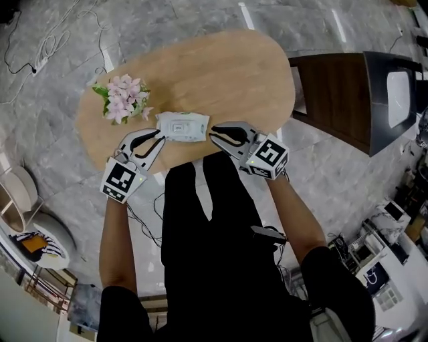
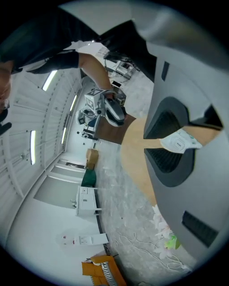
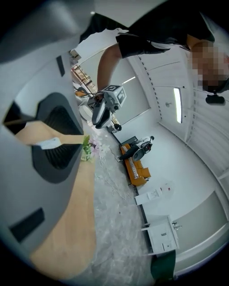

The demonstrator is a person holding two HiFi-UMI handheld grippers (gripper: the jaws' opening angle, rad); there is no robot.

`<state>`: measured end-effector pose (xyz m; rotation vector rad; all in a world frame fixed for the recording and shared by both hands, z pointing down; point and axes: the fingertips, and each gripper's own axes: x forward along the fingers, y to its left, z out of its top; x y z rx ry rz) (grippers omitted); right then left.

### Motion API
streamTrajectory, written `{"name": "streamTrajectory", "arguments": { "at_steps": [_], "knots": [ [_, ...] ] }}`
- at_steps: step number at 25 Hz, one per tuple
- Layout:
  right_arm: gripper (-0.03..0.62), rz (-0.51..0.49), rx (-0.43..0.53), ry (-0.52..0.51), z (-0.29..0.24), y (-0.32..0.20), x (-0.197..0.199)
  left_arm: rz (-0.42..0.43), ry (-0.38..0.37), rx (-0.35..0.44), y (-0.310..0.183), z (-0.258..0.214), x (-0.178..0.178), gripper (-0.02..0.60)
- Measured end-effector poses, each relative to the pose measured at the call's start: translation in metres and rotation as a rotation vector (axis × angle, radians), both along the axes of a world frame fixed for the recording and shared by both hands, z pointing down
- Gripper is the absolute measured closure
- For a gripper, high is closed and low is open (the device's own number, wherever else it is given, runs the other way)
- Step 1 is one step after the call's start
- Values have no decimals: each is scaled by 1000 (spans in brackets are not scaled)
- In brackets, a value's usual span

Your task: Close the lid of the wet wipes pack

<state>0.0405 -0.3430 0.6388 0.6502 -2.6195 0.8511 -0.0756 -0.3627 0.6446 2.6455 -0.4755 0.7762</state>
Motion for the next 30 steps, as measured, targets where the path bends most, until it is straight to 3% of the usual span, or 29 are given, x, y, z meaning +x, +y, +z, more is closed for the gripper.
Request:
{"name": "streamTrajectory", "arguments": {
  "at_steps": [7,16,22,30],
  "knots": [
    [539,-30,54,44,65,-10,-9,44,-64,-39,3,63,1,505],
    [518,-179,56,101,121,-5,-40,138,-152,-42,6,127,7,506],
    [516,-224,43,171,150,6,-40,189,-182,-37,9,145,16,505],
    [516,-209,27,173,171,2,-44,237,-196,-33,5,159,26,506]
  ]
}}
